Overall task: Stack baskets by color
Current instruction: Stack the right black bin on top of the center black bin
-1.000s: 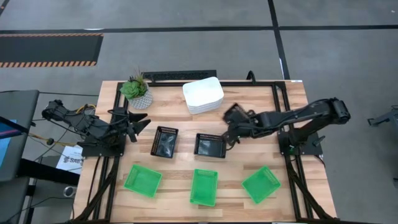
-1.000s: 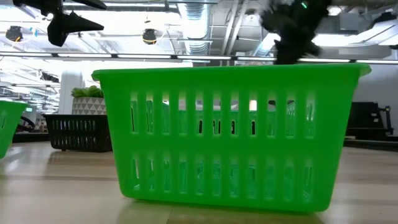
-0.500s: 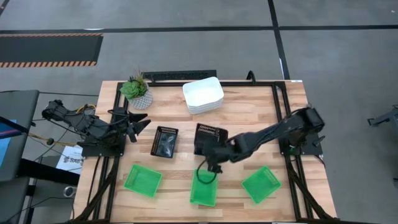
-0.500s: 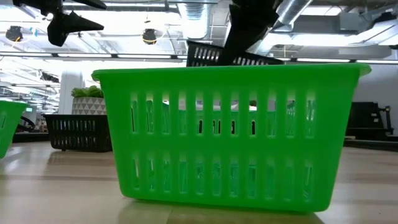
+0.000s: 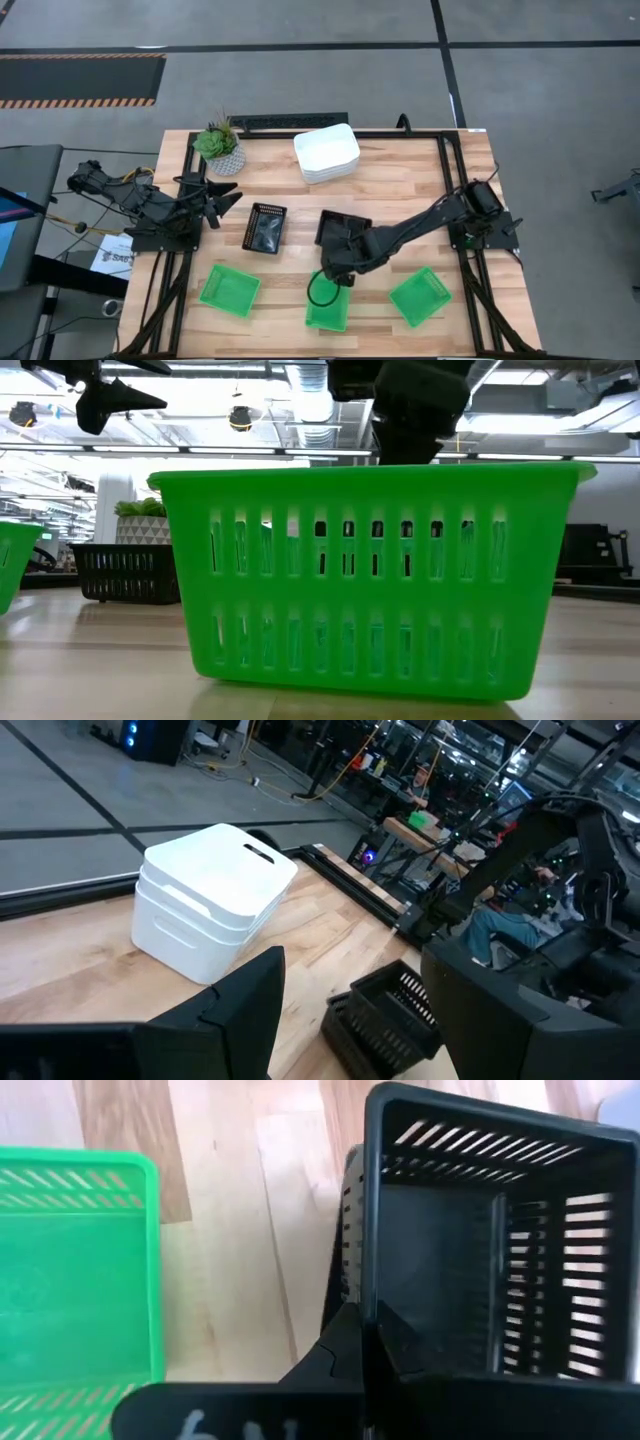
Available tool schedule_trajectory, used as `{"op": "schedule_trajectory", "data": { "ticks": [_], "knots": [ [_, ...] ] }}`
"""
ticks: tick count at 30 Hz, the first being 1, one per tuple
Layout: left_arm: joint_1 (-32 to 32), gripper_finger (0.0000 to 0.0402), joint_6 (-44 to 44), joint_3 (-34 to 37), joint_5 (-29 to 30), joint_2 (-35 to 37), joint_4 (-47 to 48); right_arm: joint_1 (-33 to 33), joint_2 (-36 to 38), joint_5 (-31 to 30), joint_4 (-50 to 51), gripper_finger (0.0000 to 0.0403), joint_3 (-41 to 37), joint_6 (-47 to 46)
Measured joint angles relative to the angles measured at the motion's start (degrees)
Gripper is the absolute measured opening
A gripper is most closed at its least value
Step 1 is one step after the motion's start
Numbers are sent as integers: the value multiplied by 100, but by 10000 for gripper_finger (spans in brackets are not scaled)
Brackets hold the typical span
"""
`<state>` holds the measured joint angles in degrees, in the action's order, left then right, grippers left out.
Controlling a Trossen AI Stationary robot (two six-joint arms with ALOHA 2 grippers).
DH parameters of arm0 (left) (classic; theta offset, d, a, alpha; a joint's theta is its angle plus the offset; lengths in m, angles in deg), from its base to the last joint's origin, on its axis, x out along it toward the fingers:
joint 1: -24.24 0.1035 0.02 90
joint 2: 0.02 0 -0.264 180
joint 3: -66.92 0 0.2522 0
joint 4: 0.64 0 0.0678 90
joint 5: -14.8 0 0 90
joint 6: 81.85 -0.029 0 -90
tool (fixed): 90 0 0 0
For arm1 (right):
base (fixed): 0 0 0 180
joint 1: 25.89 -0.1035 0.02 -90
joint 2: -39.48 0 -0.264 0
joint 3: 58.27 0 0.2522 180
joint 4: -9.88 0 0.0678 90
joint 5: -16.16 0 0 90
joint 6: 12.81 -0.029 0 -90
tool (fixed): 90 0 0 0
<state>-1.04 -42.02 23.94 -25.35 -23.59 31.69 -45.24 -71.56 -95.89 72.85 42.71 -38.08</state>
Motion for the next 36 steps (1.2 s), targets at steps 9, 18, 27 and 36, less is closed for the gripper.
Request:
{"op": "schedule_trajectory", "data": {
  "ticks": [9,18,27,36],
  "knots": [
    [0,224,-7,0,2,-2,2,324,33,371,-5,14,0,-163],
    [-1,224,-29,0,2,0,4,490,33,549,-37,15,0,-627],
    [-1,224,-104,0,4,-2,4,563,-7,580,-146,26,-156,-639],
    [0,224,-107,0,4,-2,4,643,-7,724,-649,28,-574,-513]
  ]
}}
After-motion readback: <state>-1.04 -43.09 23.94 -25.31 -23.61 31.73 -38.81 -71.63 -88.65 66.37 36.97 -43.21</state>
